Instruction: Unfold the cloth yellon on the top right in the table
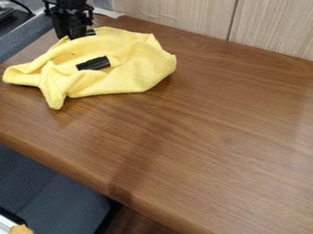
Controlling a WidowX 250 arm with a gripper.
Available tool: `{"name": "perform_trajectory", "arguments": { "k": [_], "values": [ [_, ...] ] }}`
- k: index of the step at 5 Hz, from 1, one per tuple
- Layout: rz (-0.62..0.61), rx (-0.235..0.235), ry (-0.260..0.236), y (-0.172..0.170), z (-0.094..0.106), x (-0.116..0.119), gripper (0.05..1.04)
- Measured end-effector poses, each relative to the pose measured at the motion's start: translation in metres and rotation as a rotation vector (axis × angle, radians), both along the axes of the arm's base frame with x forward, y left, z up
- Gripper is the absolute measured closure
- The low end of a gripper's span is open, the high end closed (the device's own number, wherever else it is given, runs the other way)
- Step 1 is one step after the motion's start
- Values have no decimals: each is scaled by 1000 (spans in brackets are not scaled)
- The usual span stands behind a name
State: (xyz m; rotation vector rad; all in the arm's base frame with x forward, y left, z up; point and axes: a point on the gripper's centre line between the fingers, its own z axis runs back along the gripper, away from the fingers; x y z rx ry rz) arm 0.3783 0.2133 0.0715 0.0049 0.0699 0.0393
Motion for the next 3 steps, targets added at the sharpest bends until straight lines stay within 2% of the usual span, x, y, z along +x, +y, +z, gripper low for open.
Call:
{"name": "perform_trajectory", "arguments": {
  "k": [1,2,3],
  "values": [
    [-4,-2,1,-1,-1,-1,878],
    [-5,-10,-11,-2,3,-1,984],
    [-52,1,-12,-12,12,-8,1013]
  ]
}}
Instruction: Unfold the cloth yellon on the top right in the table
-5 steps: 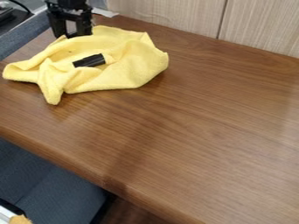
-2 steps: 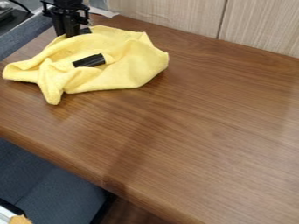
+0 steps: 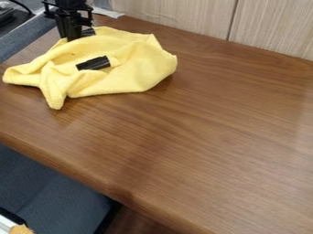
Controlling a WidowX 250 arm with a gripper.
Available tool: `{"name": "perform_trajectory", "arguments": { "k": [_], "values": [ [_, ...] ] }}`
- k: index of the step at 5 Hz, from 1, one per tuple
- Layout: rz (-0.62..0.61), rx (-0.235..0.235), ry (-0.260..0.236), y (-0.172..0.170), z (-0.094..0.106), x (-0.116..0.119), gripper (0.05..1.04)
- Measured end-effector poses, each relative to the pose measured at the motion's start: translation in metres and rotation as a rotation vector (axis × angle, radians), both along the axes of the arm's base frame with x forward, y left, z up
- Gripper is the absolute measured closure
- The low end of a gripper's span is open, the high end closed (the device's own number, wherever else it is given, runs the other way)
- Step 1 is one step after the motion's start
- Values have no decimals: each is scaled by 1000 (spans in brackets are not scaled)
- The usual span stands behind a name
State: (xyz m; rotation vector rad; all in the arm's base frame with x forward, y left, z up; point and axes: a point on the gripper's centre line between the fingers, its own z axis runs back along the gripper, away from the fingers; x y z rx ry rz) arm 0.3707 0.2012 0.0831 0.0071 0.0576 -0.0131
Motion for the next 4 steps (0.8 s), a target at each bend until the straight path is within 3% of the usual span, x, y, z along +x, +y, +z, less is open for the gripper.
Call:
{"name": "perform_trajectory", "arguments": {
  "k": [3,4],
  "values": [
    [-206,-21,-118,-53,46,-28,1015],
    [-308,-50,-138,-79,49,-40,1015]
  ]
}}
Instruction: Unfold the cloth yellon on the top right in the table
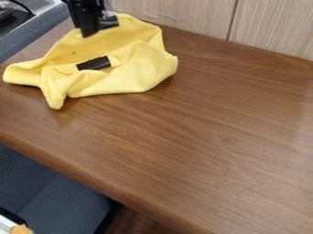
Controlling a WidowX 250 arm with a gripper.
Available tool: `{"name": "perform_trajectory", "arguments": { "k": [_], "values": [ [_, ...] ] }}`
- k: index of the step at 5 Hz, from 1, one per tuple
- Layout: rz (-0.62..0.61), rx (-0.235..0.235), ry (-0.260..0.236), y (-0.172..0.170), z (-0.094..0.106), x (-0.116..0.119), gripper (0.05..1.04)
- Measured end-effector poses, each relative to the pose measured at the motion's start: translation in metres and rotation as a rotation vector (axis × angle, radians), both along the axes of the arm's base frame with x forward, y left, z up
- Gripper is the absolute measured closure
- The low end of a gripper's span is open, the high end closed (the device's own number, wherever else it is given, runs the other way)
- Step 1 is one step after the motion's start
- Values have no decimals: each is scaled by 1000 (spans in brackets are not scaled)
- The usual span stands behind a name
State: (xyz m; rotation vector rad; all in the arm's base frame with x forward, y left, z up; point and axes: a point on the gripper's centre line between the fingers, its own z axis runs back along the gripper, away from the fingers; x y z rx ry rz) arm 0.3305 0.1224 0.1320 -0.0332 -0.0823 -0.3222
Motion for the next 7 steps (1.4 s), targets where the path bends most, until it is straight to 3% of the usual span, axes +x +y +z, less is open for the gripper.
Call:
{"name": "perform_trajectory", "arguments": {
  "k": [1,2,4,5,6,7],
  "values": [
    [-89,-3,-6,-21,1,-20,1015],
    [-130,7,35,-30,-16,-37,1015],
    [-98,25,45,-27,-48,-40,1015],
    [-101,43,53,-27,-54,-39,1015],
    [-114,46,63,-30,-55,-39,989],
    [-119,50,86,-34,-55,-41,842]
  ]
}}
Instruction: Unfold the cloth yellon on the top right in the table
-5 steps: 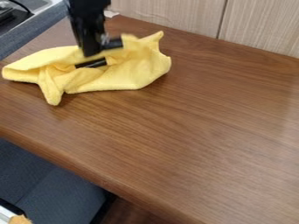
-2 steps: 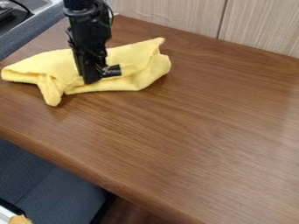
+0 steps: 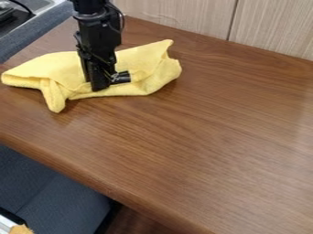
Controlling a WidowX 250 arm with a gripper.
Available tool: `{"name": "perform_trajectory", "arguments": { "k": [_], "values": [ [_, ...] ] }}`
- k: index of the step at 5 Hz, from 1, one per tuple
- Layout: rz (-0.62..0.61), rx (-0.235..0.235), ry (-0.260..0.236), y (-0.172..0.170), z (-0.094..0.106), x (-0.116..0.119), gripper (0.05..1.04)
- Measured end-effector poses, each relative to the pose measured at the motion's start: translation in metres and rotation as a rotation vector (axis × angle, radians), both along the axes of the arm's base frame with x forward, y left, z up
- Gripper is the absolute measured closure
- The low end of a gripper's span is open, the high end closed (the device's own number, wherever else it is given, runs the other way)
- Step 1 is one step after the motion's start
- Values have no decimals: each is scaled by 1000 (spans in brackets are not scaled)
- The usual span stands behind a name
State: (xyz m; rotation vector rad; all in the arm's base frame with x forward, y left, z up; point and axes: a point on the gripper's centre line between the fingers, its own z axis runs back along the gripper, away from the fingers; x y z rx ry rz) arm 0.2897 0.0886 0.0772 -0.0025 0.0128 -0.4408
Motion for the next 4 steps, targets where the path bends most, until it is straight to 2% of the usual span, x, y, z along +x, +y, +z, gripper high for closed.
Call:
{"name": "perform_trajectory", "arguments": {
  "k": [1,2,3,4],
  "values": [
    [-17,60,1,-4,5,1,553],
    [-16,63,1,-5,10,0,268],
    [-13,56,-4,-7,18,-2,76],
    [-14,47,-19,-8,32,0,80]
  ]
}}
